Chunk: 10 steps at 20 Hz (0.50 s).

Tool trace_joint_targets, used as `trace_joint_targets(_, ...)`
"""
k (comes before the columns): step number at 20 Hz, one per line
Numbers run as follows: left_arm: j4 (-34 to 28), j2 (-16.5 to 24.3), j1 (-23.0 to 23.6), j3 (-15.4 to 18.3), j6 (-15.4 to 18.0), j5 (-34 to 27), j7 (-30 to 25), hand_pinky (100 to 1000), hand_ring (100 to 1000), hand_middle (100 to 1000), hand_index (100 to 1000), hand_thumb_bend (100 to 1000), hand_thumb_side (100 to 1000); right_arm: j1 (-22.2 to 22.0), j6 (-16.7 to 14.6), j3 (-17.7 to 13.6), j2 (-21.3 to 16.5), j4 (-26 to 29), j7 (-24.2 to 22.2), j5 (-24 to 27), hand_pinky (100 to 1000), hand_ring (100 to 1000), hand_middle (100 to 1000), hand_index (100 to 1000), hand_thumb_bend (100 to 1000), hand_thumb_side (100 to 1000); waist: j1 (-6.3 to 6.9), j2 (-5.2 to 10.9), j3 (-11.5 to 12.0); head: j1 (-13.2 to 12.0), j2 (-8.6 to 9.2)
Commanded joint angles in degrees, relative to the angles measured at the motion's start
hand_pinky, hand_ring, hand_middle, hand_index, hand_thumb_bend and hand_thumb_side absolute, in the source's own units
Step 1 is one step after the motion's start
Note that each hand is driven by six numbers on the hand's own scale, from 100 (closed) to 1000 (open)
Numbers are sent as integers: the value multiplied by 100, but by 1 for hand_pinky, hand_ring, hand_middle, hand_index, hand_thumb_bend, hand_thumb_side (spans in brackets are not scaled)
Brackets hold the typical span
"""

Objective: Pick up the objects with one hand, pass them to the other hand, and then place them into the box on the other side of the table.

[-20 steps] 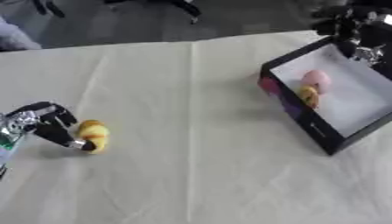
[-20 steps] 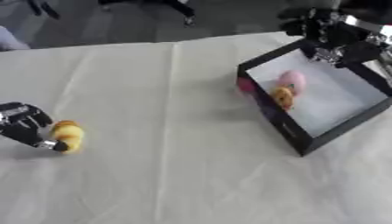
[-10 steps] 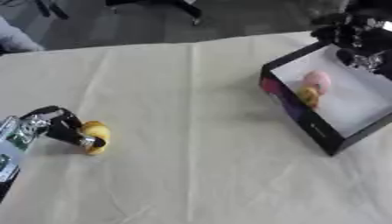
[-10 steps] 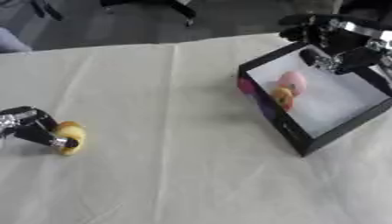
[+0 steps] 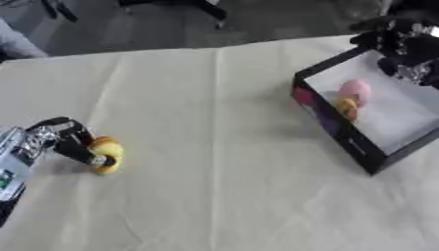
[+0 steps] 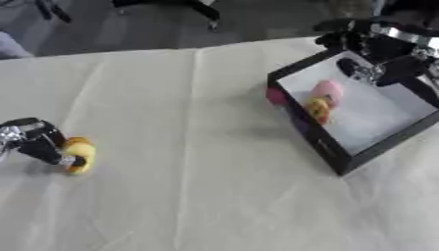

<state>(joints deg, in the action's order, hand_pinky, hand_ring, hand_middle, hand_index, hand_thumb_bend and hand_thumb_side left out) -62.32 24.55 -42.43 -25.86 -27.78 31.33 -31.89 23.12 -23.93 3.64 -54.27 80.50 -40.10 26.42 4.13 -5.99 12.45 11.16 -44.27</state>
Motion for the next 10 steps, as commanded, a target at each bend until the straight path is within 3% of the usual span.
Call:
trace_joint_targets(1, -42, 72, -89, 12, 14, 46, -74, 824, 781, 676, 616, 466, 199, 45, -17, -70, -180, 20, -10, -31, 1000, 972, 1000, 1000, 100, 257, 60, 174, -3, -27, 15)
trace_joint_targets(4, -198, 114, -84, 40, 29, 15, -60, 818, 773, 665, 606, 370, 193, 39, -26, -73, -189, 15, -1, -30, 1000, 972, 1000, 1000, 100, 259, 61, 177, 1, -27, 15)
trace_joint_targets(10, -832, 254, -60, 110, -28, -167, 38, 805, 754, 640, 586, 279, 196, 38, -13, -89, -204, 17, 2, 36, 1000, 971, 1000, 1000, 100, 265, 52, 189, 17, -11, 15)
